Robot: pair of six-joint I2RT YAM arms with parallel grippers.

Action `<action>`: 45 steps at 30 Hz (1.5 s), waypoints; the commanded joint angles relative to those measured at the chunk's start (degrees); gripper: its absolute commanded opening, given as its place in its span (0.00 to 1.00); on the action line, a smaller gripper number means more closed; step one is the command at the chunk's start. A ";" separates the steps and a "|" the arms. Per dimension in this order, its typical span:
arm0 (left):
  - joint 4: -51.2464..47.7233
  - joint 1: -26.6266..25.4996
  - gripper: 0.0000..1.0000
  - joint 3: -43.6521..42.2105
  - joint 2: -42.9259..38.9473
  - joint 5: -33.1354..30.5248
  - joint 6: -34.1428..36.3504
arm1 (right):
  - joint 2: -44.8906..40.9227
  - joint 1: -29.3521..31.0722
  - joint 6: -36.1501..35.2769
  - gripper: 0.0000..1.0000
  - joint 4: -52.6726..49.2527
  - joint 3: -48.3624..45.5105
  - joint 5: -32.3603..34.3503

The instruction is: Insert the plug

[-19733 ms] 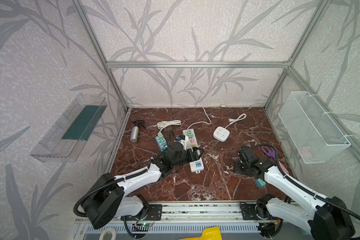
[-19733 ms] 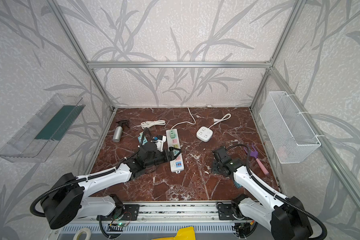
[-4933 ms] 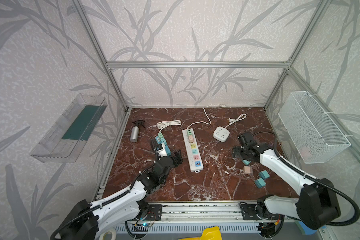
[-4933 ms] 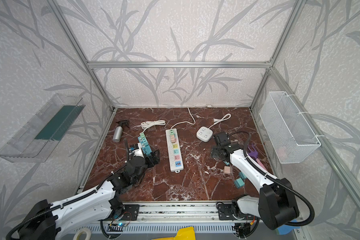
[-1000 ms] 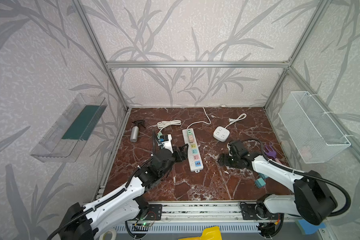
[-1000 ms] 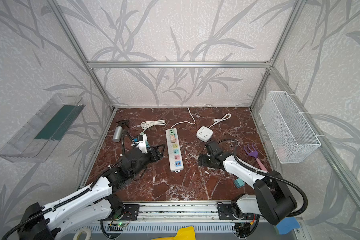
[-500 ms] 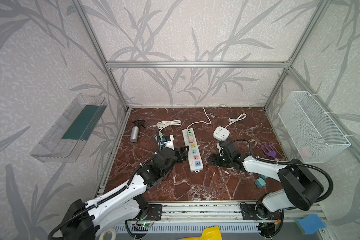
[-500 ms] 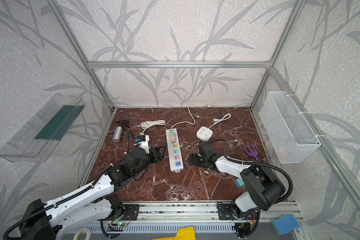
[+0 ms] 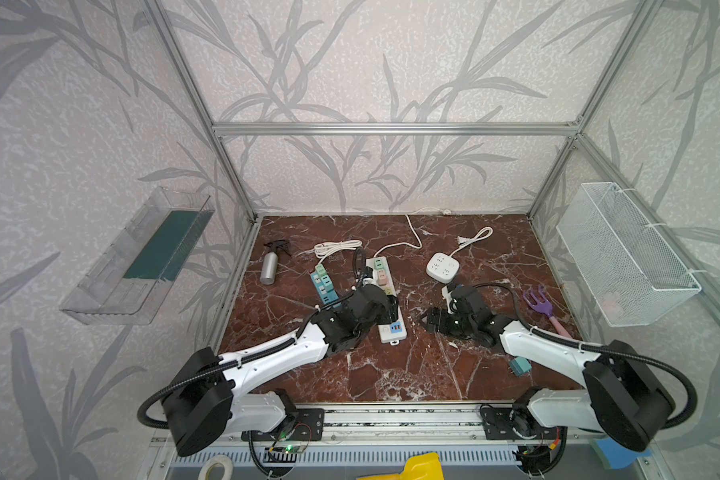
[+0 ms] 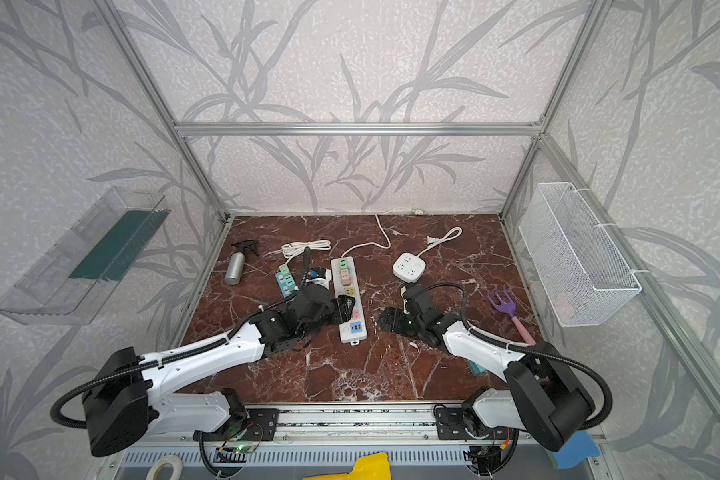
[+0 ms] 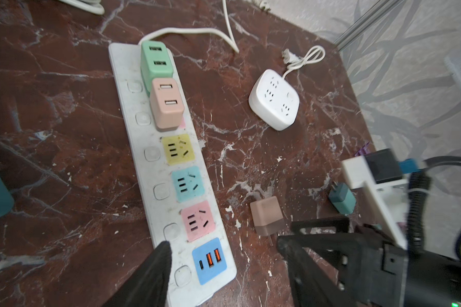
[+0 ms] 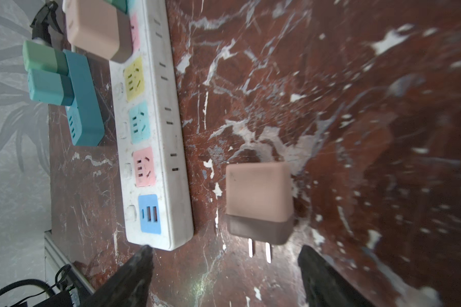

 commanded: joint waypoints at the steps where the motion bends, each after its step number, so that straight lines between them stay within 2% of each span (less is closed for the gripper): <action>1: -5.55 -3.38 0.68 6.20 6.92 -1.82 -1.86 | -9.47 -4.09 -5.02 0.87 -9.18 -0.31 10.51; 3: -5.10 -5.86 0.68 8.46 11.50 -3.84 -3.57 | -14.41 -8.32 -6.59 0.88 -12.17 -1.20 11.40; 7: -6.78 -9.20 0.71 14.89 19.62 -7.03 -6.67 | -22.73 -16.94 -10.99 0.93 -13.68 -4.15 9.12; 10: -10.37 -11.22 0.72 20.69 24.66 -11.51 -7.92 | -25.39 -20.44 -10.90 0.96 -14.16 -4.44 6.44; 15: -14.80 -11.48 0.72 27.03 30.59 -13.17 -11.33 | -25.84 -20.96 -11.19 0.96 -16.70 -2.62 4.31; 18: -16.31 -11.52 0.73 30.15 33.37 -12.17 -10.15 | -26.61 -20.98 -12.43 0.95 -16.43 -3.06 4.05; 23: -20.96 -11.40 0.82 35.74 37.71 -9.73 -8.23 | -29.97 -21.13 -11.93 0.96 -17.14 -3.08 3.51; 28: -30.07 -11.46 0.87 44.48 43.16 -6.44 -5.56 | -30.47 -21.46 -13.71 0.99 -19.00 -2.34 3.56; 31: -33.87 -11.39 0.87 47.88 45.68 -6.17 -5.75 | -31.53 -21.76 -14.23 0.99 -19.04 -2.58 3.80; 33: -36.83 -11.41 0.87 48.92 46.59 -8.14 -8.49 | -31.97 -21.86 -14.41 0.99 -19.35 -2.61 4.02; 37: -40.78 -11.28 0.84 50.55 48.15 -9.26 -10.16 | -32.91 -22.30 -14.53 0.99 -19.72 -2.77 3.57; 45: -38.89 -11.03 0.69 50.48 50.85 -6.37 -11.68 | -32.76 -22.76 -14.39 0.99 -18.80 -3.31 1.50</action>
